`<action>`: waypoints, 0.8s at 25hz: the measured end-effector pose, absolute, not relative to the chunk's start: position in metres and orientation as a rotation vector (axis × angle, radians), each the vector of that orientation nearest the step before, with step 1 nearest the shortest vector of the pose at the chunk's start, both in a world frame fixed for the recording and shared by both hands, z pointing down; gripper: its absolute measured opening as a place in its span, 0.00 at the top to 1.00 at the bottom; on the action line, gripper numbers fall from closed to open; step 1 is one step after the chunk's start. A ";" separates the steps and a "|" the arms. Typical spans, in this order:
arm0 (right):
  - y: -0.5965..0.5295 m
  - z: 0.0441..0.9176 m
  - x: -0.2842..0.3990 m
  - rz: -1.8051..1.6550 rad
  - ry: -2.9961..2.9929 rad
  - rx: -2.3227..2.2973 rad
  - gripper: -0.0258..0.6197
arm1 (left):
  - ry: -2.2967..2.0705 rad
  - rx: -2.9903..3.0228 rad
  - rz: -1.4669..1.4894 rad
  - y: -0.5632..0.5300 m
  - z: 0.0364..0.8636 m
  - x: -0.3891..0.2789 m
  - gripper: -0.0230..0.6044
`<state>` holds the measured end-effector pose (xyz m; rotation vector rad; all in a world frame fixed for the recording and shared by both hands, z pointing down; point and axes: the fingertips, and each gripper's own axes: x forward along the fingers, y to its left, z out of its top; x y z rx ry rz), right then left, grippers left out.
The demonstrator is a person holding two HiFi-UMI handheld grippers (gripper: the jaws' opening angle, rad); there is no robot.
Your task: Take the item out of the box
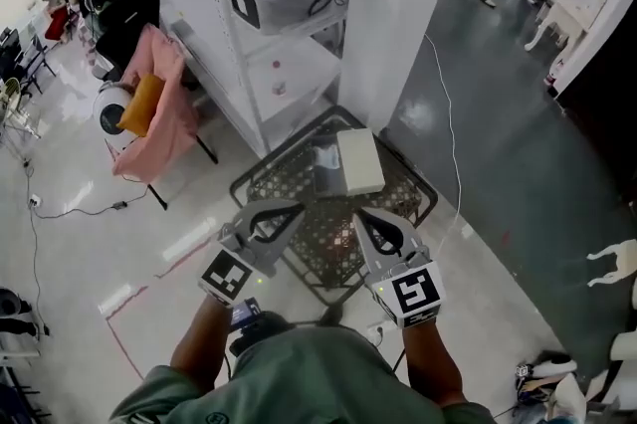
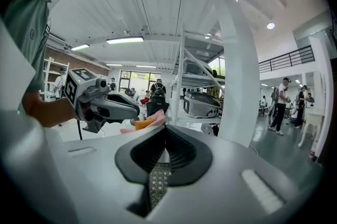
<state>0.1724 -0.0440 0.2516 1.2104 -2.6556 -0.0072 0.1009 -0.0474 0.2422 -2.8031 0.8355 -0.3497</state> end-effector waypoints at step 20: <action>-0.195 0.284 0.144 0.098 -2.496 1.308 0.95 | 0.657 -2.948 -0.261 -0.210 0.272 0.081 0.96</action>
